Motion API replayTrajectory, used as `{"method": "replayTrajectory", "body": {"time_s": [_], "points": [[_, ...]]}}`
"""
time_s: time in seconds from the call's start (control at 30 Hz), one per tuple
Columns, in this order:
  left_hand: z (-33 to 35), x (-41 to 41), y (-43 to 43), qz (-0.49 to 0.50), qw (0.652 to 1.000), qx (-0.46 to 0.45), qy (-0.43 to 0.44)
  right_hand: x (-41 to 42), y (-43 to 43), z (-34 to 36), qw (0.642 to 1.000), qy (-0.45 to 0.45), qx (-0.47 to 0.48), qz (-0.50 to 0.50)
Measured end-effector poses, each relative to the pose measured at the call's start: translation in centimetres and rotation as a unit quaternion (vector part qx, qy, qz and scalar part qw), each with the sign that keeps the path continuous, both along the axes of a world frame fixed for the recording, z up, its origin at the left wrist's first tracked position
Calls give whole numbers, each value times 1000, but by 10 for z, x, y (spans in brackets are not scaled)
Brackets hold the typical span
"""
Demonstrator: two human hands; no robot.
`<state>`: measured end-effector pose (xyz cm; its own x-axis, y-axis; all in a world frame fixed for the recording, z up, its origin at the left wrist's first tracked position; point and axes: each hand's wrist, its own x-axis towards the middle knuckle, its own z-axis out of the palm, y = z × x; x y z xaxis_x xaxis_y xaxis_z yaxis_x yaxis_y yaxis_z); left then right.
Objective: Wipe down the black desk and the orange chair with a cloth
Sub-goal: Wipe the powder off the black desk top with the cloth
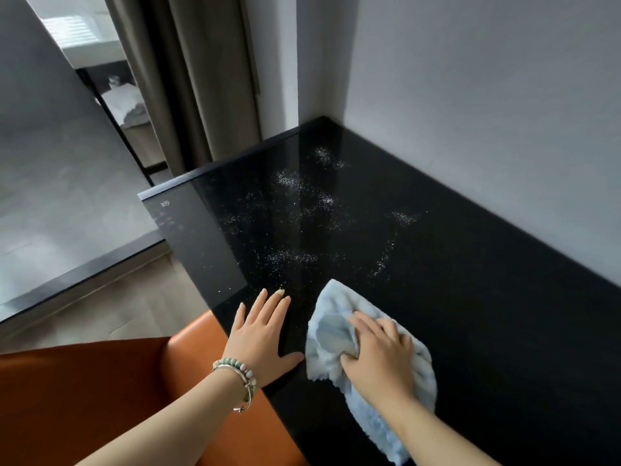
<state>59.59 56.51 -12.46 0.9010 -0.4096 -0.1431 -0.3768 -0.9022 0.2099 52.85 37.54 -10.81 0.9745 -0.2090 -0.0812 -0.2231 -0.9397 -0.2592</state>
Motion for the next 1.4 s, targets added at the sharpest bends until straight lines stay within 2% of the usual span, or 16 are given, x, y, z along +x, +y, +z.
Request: {"method": "replayTrajectory", "body": {"time_s": [0.1, 0.2, 0.3, 0.47, 0.53, 0.63, 0.7, 0.77, 0.87, 0.93, 1.03, 1.1, 1.17, 1.27, 1.33, 1.4], "points": [[4, -1, 13, 23, 1000, -14, -6, 0, -35, 4, 995, -20, -36, -95], [7, -1, 29, 59, 998, -4, -7, -7, -55, 4, 982, 18, -75, -174], [7, -4, 40, 94, 995, 6, 13, -10, -21, 3, 988, 26, -100, -115], [2, -10, 51, 118, 993, 4, 19, -12, 37, 2, 993, -47, -6, 106], [1, -12, 54, 121, 992, -1, 20, -3, 21, 1, 994, -74, -15, 74], [0, -14, 62, 122, 992, -5, 19, 5, -5, 6, 997, -11, -51, -50], [-1, -16, 66, 125, 992, -4, 25, 5, 2, 1, 996, -5, -67, -59], [-2, -17, 69, 131, 991, -4, 32, 2, 30, 5, 998, 1, -56, -11], [-1, -16, 72, 135, 990, -5, 41, -6, 67, 8, 991, -62, -1, 119], [1, -12, 75, 135, 990, -7, 40, 1, 75, 8, 983, -61, 29, 169], [4, -7, 80, 141, 989, -16, 39, 19, 54, 6, 994, -77, 30, 72], [4, -6, 85, 145, 988, -14, 46, 28, 38, 8, 999, -32, -32, -1], [3, -5, 90, 150, 987, -11, 53, 28, 44, 5, 999, -6, -41, -18], [0, -4, 96, 165, 985, -16, 51, 16, 88, 10, 996, -39, -16, 78], [0, -3, 99, 174, 983, -21, 52, 12, 111, 11, 982, -54, 24, 181], [1, -1, 102, 179, 982, -27, 57, 18, 118, 16, 965, -87, 66, 237]]}}
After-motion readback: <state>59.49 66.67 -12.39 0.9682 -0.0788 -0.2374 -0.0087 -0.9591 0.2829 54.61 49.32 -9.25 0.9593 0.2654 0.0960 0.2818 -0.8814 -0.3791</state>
